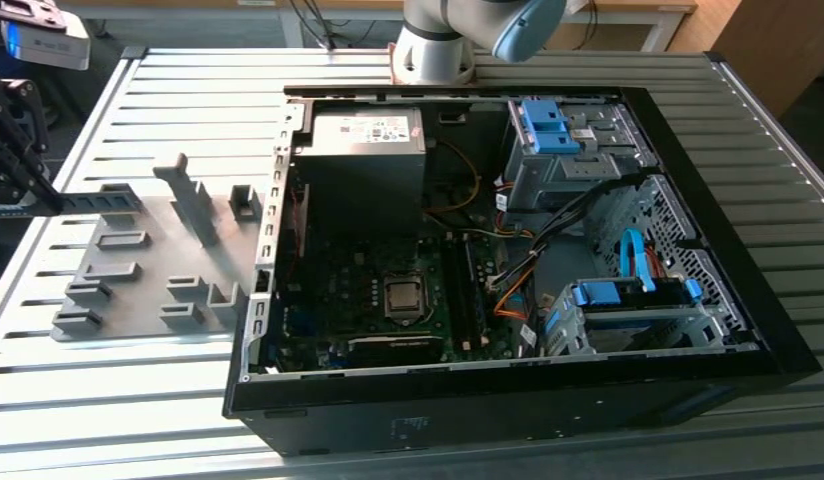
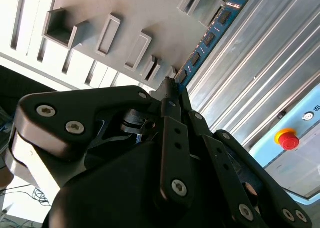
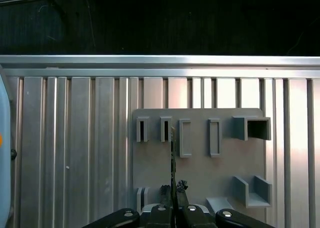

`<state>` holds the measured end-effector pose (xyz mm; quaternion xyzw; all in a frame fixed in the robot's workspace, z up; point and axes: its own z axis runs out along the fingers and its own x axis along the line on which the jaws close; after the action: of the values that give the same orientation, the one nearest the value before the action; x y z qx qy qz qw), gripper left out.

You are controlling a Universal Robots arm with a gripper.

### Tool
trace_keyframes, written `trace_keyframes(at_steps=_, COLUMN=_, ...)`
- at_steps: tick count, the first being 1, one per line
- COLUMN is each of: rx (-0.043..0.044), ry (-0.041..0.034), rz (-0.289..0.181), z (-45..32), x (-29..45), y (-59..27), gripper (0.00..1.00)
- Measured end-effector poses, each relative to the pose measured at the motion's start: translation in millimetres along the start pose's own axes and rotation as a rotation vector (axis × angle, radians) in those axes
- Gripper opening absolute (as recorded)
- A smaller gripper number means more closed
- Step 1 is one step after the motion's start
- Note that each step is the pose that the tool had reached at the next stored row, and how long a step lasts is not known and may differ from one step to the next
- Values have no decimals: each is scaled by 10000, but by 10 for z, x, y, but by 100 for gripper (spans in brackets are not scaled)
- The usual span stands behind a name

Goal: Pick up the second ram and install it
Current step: 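Pick up the second ram and move it above second insertion slot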

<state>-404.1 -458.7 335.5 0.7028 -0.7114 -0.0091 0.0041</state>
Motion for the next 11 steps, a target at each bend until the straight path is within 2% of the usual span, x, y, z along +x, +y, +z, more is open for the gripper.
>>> trace_keyframes(at_steps=11, rx=0, ry=0, rz=0, z=-65, x=-1, y=1, gripper=14)
